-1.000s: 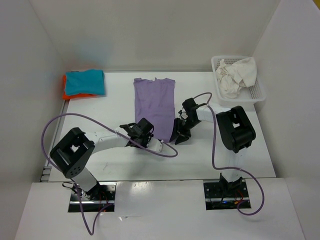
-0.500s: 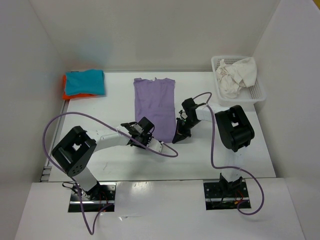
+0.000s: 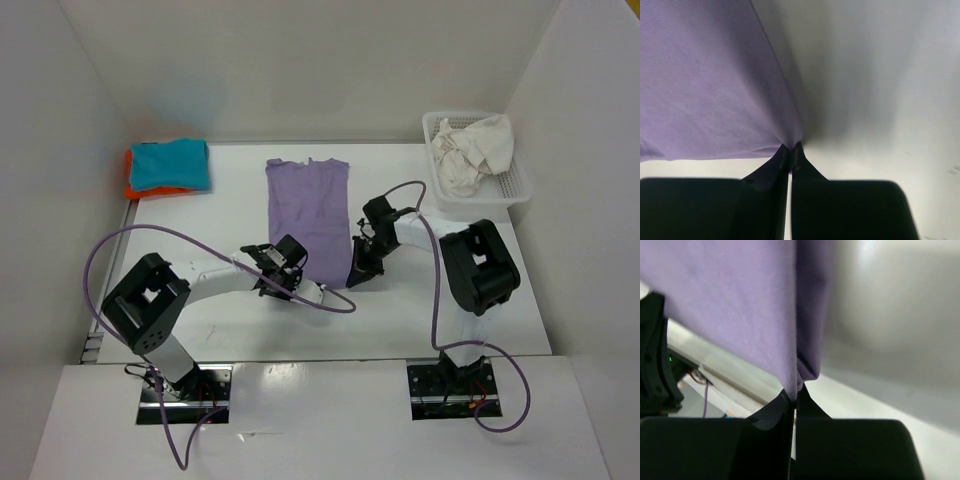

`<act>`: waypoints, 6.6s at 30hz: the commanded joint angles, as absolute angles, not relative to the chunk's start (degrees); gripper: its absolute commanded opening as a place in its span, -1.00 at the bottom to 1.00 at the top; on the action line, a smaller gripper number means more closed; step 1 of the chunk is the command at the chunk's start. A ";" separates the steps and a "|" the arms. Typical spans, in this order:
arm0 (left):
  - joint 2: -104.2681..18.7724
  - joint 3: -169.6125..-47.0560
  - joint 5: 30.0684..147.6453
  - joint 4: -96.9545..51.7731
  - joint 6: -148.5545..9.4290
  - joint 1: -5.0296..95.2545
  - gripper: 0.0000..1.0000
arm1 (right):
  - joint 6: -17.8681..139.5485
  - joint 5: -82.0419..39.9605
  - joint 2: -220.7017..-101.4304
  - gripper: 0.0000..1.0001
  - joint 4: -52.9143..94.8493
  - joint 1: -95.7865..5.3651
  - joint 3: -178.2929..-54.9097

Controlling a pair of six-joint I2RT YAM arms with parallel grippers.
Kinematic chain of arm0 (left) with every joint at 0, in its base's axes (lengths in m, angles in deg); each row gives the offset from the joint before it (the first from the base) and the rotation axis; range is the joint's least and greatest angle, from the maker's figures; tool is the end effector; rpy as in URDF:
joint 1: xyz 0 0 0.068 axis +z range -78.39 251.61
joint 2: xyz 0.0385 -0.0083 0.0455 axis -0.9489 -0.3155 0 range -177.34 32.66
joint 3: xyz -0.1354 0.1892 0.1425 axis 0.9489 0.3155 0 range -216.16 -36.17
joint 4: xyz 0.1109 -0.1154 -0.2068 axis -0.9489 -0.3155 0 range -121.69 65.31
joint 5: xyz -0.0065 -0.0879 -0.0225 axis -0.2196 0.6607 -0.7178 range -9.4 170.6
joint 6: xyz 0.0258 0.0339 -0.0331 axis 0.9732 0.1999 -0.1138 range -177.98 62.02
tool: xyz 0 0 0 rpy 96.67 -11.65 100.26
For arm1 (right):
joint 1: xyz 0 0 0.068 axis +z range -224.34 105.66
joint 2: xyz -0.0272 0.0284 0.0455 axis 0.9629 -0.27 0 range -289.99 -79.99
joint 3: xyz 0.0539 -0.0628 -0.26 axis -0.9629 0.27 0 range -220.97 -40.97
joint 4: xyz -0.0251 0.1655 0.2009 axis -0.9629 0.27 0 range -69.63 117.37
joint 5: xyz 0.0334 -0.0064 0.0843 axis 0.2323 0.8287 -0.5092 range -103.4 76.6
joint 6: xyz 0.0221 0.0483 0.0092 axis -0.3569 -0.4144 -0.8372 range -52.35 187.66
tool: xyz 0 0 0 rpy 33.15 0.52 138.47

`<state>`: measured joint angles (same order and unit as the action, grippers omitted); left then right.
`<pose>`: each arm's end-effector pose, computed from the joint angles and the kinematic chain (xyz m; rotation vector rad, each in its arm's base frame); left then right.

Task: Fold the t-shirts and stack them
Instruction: Grab one side of the 2/3 rectangular tshirt with both arms, then fold the long partially folded tshirt into a neat square, then put the neatly folded tshirt into the corner of the board with the left arm

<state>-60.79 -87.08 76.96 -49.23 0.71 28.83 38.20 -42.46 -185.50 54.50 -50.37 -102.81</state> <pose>0.2216 -0.2019 0.1547 2.1176 1.7536 0.1637 0.2959 0.1504 0.1394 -0.0605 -2.9860 -0.8346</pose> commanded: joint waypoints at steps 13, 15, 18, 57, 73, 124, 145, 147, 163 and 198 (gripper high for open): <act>-44.00 -89.59 82.26 -82.16 -9.29 21.70 -1.00 | 24.80 -38.28 -160.24 -1.00 62.56 -31.21 -92.13; -42.32 -90.91 83.31 -86.82 -10.52 20.73 -1.00 | 21.18 -38.27 -155.76 -1.00 63.70 -28.38 -91.33; -39.51 -95.30 87.09 -93.30 -11.75 19.32 -1.00 | 13.71 -38.27 -149.00 -1.00 64.84 -23.64 -90.80; -76.05 -136.89 87.63 -70.05 -23.09 41.02 -1.00 | 35.66 -43.46 -165.67 -1.00 63.36 -59.13 -103.28; -87.48 -136.98 86.49 -57.40 -29.33 44.18 -0.24 | 37.77 -46.27 -182.81 -0.18 49.56 -69.76 -107.67; -90.39 -117.46 109.07 -57.65 -52.01 50.34 1.00 | 28.46 -20.69 -177.28 -0.68 52.28 -59.31 -103.40; -97.51 -120.28 118.12 -58.19 -53.15 50.34 -1.00 | 24.41 -25.52 -190.64 -0.77 45.60 -53.07 -102.67; -96.72 -119.75 118.92 -57.66 -53.15 51.04 -1.00 | 24.41 -25.53 -190.64 -0.77 45.60 -53.07 -102.67; -86.35 -134.24 84.92 -60.91 -39.27 62.65 -1.00 | 30.38 -17.44 -178.87 -0.75 57.19 -56.67 -108.91; -118.87 -215.55 72.24 -86.75 -33.90 77.32 -1.00 | 33.20 -15.86 -182.20 -0.75 61.68 -60.10 -113.65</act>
